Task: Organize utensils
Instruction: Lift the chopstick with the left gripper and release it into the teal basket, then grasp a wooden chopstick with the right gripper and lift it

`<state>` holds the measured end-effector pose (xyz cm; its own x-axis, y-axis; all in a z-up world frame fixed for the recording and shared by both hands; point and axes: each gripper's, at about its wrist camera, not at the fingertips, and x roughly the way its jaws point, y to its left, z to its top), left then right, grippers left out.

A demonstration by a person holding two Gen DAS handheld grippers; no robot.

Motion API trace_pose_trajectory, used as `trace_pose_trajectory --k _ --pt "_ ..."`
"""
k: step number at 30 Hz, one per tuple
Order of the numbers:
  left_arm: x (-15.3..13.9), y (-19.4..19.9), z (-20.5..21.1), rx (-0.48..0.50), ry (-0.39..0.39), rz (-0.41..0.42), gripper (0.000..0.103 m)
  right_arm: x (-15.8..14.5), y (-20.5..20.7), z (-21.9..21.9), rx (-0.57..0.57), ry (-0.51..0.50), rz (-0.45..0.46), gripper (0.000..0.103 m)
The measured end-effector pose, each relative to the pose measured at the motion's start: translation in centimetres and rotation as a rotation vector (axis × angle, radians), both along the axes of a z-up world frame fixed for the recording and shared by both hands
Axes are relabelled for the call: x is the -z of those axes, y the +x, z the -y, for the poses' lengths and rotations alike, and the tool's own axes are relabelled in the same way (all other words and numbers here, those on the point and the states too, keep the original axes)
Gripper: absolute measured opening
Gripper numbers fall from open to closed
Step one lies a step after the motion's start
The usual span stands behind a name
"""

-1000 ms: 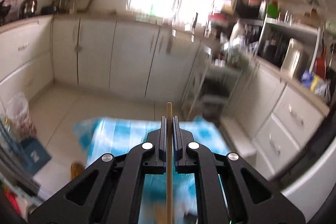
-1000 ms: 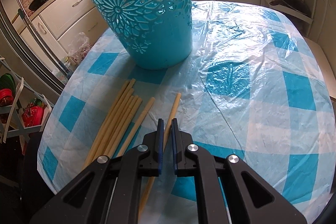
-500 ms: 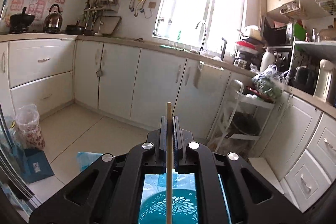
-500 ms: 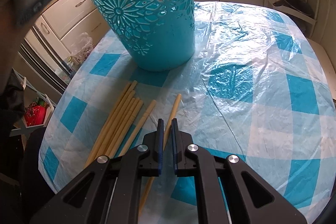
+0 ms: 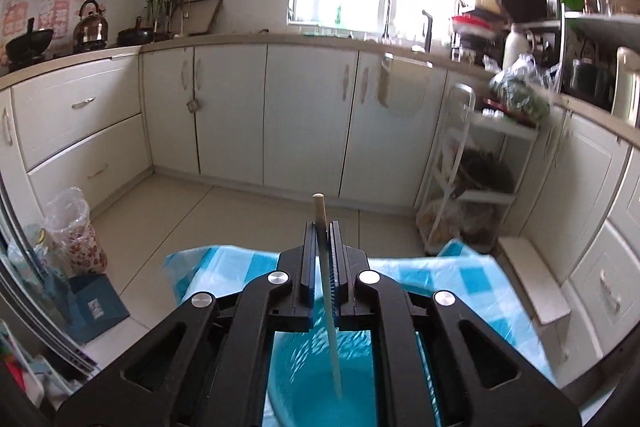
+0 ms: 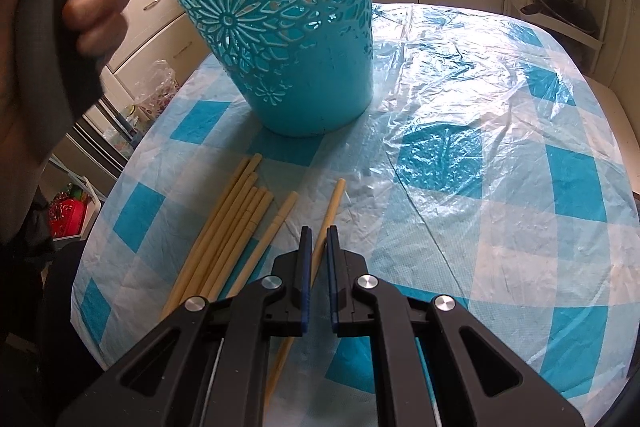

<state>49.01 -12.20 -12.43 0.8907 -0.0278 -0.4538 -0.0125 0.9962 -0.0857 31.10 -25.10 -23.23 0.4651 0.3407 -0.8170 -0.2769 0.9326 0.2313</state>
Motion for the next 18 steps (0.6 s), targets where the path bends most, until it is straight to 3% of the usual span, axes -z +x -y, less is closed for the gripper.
trace_pose_trajectory --k 2,4,6,8,15,18 --pt "0.3 -0.1 0.1 0.013 0.017 -0.038 0.011 0.0 0.0 -0.1 0.000 -0.001 -0.001 0.009" --pt "0.5 -0.6 -0.4 0.009 0.021 -0.071 0.024 -0.1 -0.1 -0.3 -0.014 0.008 -0.007 0.015" --pt "0.1 -1.9 -1.3 -0.008 0.025 -0.071 0.050 -0.2 -0.4 -0.2 -0.018 0.008 -0.014 0.021" --pt "-0.5 -3.5 -2.3 -0.028 0.026 -0.052 0.059 -0.2 -0.7 0.2 -0.013 0.004 -0.019 0.021" --pt "-0.7 -10.1 -7.4 -0.038 -0.013 -0.050 0.078 -0.3 -0.6 -0.1 -0.002 -0.037 -0.018 0.021" --pt "0.4 -11.8 -9.0 -0.032 -0.038 -0.078 0.080 -0.3 -0.1 -0.8 0.011 -0.071 -0.018 0.021"
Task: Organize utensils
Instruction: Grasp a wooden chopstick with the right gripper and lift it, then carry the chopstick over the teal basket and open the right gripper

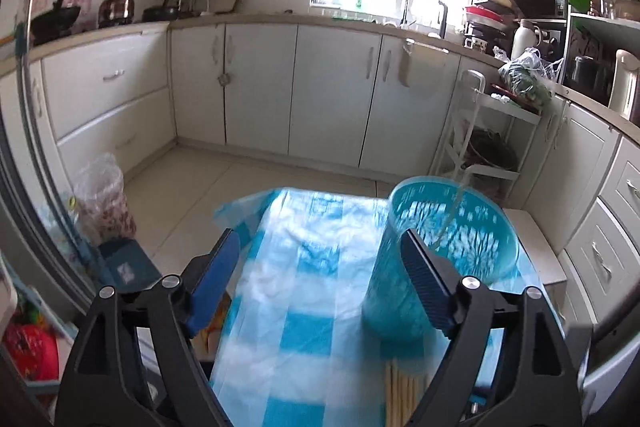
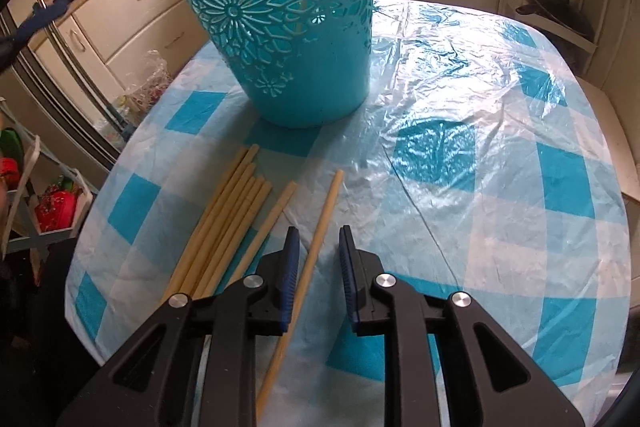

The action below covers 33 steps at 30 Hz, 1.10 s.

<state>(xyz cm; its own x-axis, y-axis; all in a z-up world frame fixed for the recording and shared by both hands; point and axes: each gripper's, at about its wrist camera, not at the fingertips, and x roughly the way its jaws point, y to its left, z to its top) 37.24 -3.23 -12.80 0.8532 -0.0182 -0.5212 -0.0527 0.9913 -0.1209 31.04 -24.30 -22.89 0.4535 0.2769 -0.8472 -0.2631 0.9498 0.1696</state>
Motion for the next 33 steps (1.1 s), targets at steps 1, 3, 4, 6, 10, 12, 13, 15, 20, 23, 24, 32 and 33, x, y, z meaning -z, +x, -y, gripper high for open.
trace_pose_trajectory --k 1,3,4,6,10,12,13,15,20,23,24,32,33 --pt "0.4 -0.3 -0.3 0.000 0.001 -0.009 0.080 0.0 0.0 -0.4 -0.002 -0.028 0.004 0.021" --pt "1.7 -1.0 -1.2 -0.004 0.002 -0.035 0.080 -0.1 -0.5 -1.7 -0.019 -0.141 0.025 0.012" --pt "2.2 -1.2 -1.5 -0.004 -0.003 -0.049 0.080 -0.1 -0.6 -2.1 -0.026 -0.158 0.025 0.009" --pt "3.6 -1.7 -2.5 -0.014 -0.011 -0.073 0.080 -0.3 -0.8 -2.0 -0.025 -0.149 0.005 0.005" --pt "6.5 -2.5 -4.5 -0.046 -0.041 -0.117 0.080 -2.5 -2.4 0.3 0.023 0.021 0.011 0.005" --pt "8.0 -2.7 -5.4 -0.064 -0.046 -0.137 0.080 -4.8 -3.1 1.0 0.033 0.118 0.057 0.005" --pt "8.6 -2.7 -5.7 -0.074 -0.053 -0.145 0.080 -6.4 -3.5 1.4 0.038 0.164 0.086 0.005" --pt "9.8 -2.9 -6.4 -0.095 -0.071 -0.157 0.080 -10.6 -3.8 2.0 0.055 0.251 0.196 0.005" --pt "10.4 -3.7 -6.9 -0.106 -0.085 -0.123 0.080 -19.0 -3.1 2.5 0.089 0.433 0.489 0.005" --pt "10.3 -4.2 -6.4 -0.102 -0.066 -0.088 0.080 -21.5 -0.9 1.8 0.146 0.458 0.639 0.006" --pt "10.3 -4.3 -6.2 -0.099 -0.060 -0.078 0.080 -21.8 0.3 1.4 0.169 0.456 0.674 0.006" --pt "10.1 -4.6 -5.4 -0.074 -0.024 -0.043 0.081 -19.3 6.1 -0.6 0.359 0.331 0.733 0.006" --pt "10.0 -4.6 -5.4 -0.072 -0.024 -0.039 0.082 -18.8 6.6 -0.9 0.364 0.318 0.716 0.006"
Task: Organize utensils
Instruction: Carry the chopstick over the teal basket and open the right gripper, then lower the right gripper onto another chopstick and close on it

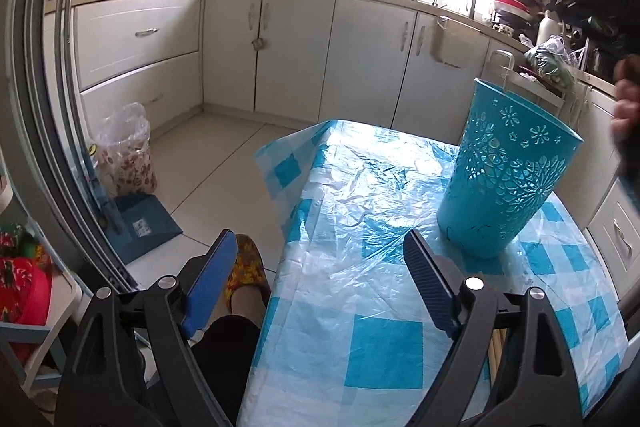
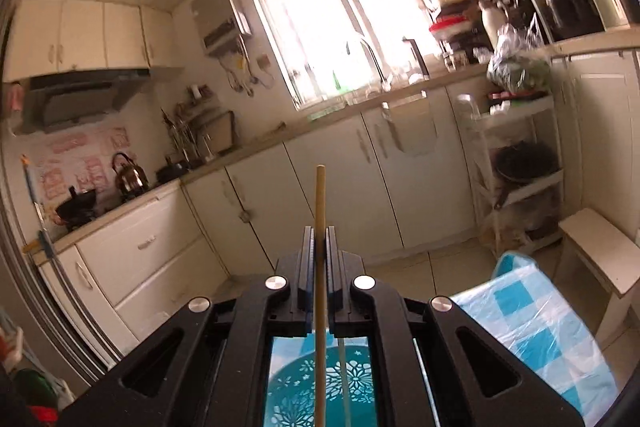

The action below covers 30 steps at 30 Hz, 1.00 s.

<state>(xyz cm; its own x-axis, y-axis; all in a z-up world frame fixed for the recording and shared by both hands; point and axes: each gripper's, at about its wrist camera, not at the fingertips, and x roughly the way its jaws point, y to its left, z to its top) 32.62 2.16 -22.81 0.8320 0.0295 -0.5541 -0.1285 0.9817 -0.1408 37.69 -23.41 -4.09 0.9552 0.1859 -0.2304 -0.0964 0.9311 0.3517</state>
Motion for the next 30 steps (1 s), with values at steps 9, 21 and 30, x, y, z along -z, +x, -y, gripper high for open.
trace_pose_trajectory --k 9,21,30 --pt "0.0 0.0 -0.8 -0.007 -0.028 -0.006 0.083 3.3 0.9 -1.5 -0.033 -0.074 -0.115 0.006" --pt "0.1 -0.6 -1.1 -0.031 -0.019 0.003 0.084 1.1 -8.8 -0.3 -0.070 -0.117 -0.051 0.024" --pt "0.5 -1.1 -1.4 -0.051 -0.023 -0.005 0.086 10.4 -14.8 -0.5 -0.123 -0.147 -0.405 0.029"
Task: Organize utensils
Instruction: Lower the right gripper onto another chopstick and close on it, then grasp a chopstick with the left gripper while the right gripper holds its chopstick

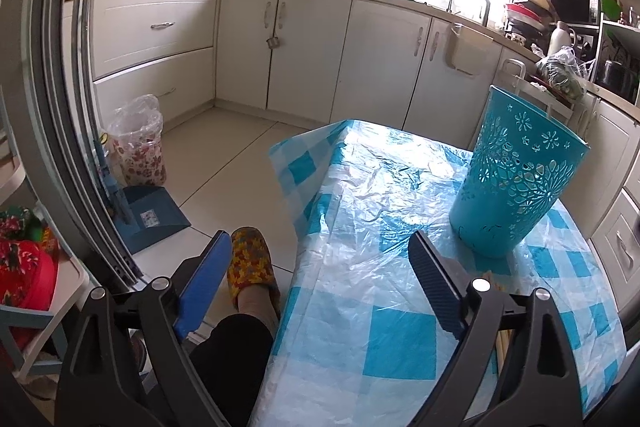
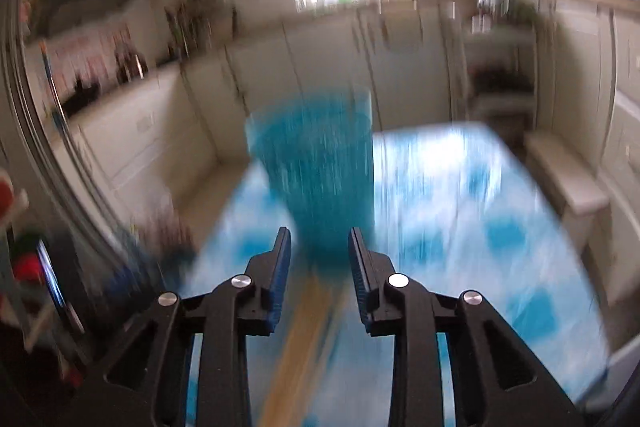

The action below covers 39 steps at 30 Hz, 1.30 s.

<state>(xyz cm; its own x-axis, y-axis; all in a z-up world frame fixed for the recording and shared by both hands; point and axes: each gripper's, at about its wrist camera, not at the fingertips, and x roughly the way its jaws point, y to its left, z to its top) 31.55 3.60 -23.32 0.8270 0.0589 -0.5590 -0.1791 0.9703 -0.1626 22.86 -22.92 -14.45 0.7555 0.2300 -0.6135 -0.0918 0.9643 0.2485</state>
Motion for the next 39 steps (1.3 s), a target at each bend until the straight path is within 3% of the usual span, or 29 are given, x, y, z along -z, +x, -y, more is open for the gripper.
trace_pose_trajectory --k 3,5,13,17,21,29,39 --pt "0.1 -0.1 0.2 0.003 0.011 -0.002 0.087 4.3 1.0 -0.7 -0.007 -0.011 -0.141 0.024" --pt "0.2 -0.1 0.4 0.009 0.022 -0.003 0.087 5.9 2.1 -1.0 -0.004 -0.007 -0.189 0.023" --pt "0.3 0.1 1.0 0.042 0.035 -0.015 0.088 8.7 4.9 -2.2 -0.005 -0.073 -0.255 0.018" --pt "0.3 0.2 1.9 0.125 0.013 -0.037 0.088 8.8 4.4 -2.1 -0.049 -0.140 -0.248 0.009" --pt "0.2 0.8 4.4 0.252 0.002 -0.106 0.088 8.6 4.3 -0.7 -0.080 -0.188 -0.250 0.007" --pt "2.3 3.5 10.6 0.325 0.087 -0.284 0.088 9.0 2.8 3.4 -0.046 -0.076 -0.242 0.006" --pt "3.6 5.1 13.6 0.292 0.183 -0.377 0.085 9.0 2.6 4.7 -0.068 0.013 -0.254 0.006"
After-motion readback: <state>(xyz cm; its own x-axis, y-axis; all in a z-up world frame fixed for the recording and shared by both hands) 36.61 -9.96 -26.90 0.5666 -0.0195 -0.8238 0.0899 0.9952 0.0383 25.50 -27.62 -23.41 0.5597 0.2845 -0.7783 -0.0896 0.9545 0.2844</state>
